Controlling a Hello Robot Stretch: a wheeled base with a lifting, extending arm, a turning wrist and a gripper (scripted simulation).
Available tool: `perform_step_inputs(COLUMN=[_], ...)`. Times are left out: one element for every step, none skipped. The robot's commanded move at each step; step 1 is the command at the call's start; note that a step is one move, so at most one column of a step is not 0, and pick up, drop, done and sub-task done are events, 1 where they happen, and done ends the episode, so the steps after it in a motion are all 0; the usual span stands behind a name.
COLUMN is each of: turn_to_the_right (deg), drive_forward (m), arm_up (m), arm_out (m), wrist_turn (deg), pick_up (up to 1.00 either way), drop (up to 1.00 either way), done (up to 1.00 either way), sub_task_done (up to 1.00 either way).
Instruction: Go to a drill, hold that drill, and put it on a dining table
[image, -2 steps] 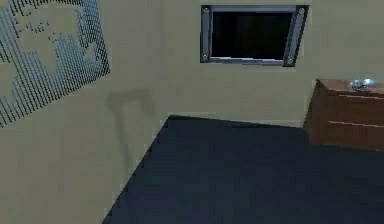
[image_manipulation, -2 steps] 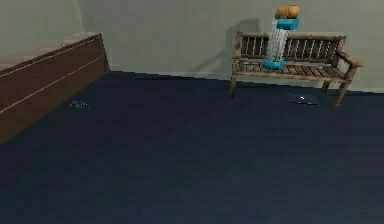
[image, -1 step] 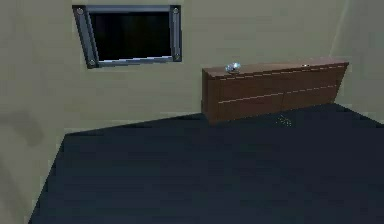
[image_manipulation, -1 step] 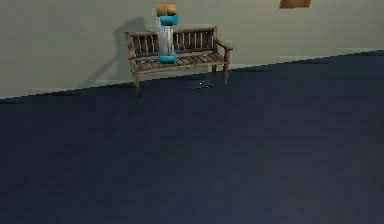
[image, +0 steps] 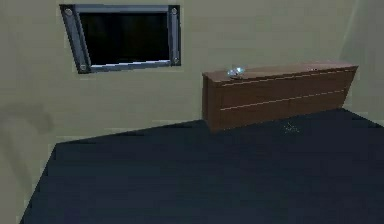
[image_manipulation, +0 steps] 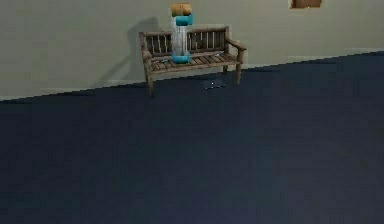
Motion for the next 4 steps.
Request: perform_step_inputs(turn_to_the_right=[3.0, 0.0, 0.0, -45.0], drive_forward=[0.00, 1.00, 0.45, 0.00], arm_up=[0.00, 0.00, 0.00, 0.00], arm_out=[0.00, 0.00, 0.00, 0.00], wrist_turn=[0.0, 0.0, 0.0, 0.0], pick_up=[0.00, 0.00, 0.00, 0.00], drop=[0.00, 0.00, 0.00, 0.00], done=[0.00, 0.00, 0.00, 0.00], sub_task_done=[0.00, 0.00, 0.00, 0.00])
